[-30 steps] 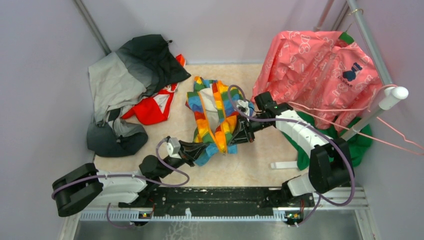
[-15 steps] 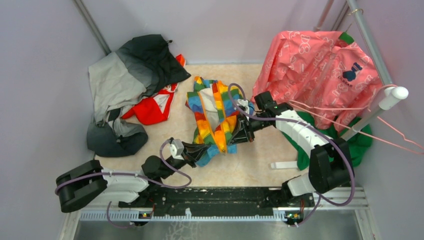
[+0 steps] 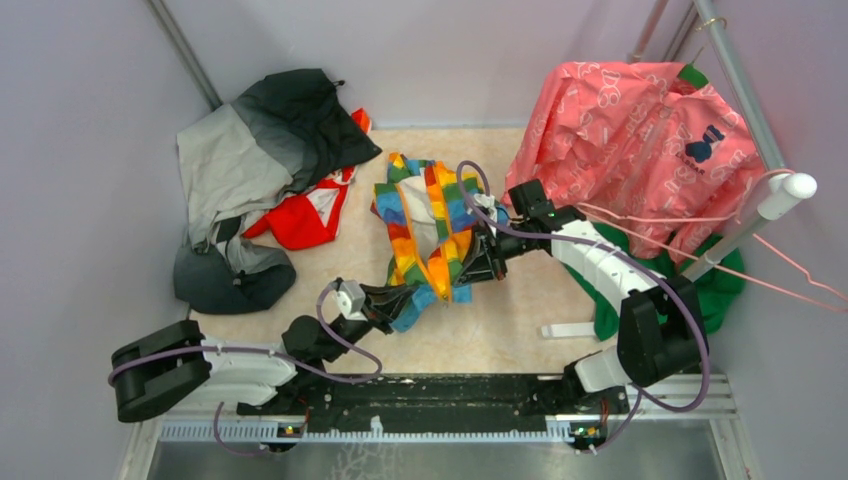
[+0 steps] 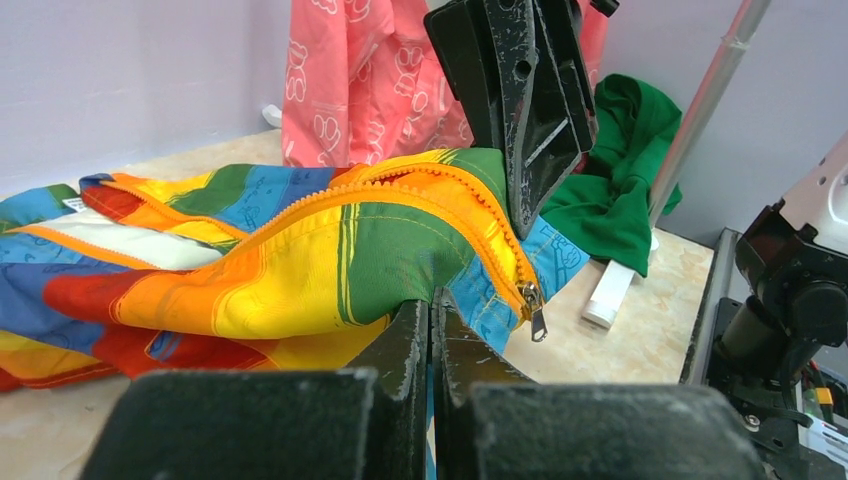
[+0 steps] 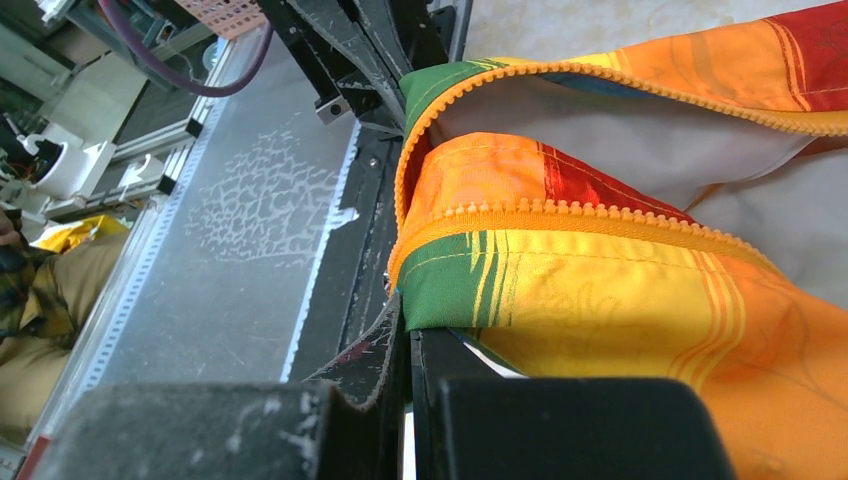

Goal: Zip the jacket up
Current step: Insert the zipper into the jacket.

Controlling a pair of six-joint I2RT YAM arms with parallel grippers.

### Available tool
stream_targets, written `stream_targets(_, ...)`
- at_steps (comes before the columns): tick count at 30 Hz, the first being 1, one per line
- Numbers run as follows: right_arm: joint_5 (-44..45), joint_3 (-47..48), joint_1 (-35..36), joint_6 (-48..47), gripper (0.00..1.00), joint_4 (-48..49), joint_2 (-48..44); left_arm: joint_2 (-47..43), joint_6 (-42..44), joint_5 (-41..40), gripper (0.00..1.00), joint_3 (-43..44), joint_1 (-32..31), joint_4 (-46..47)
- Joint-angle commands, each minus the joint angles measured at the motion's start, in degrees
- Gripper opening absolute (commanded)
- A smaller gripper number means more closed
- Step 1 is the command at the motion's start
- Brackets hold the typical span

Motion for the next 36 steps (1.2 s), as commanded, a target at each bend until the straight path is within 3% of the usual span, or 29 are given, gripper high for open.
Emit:
stream_targets(1, -1.92, -0.45, -0.14, 3.52, 0.0, 4.96, -0.26, -0.15, 1.92, -5.08, 0.0, 0.82, -1.87, 4.12)
stream_targets(10, -1.54, -1.01, -0.16, 5.21, 0.0, 6.62, -0.25, 0.58, 5.19, -11.06, 0.0, 1.53, -3.91, 5.44)
stream_targets(36, -0.97, -2.38, -0.16, 10.56, 0.0, 12.02, -0.48, 3.44, 3.27, -10.32, 0.0, 2.52, -5.14, 6.64)
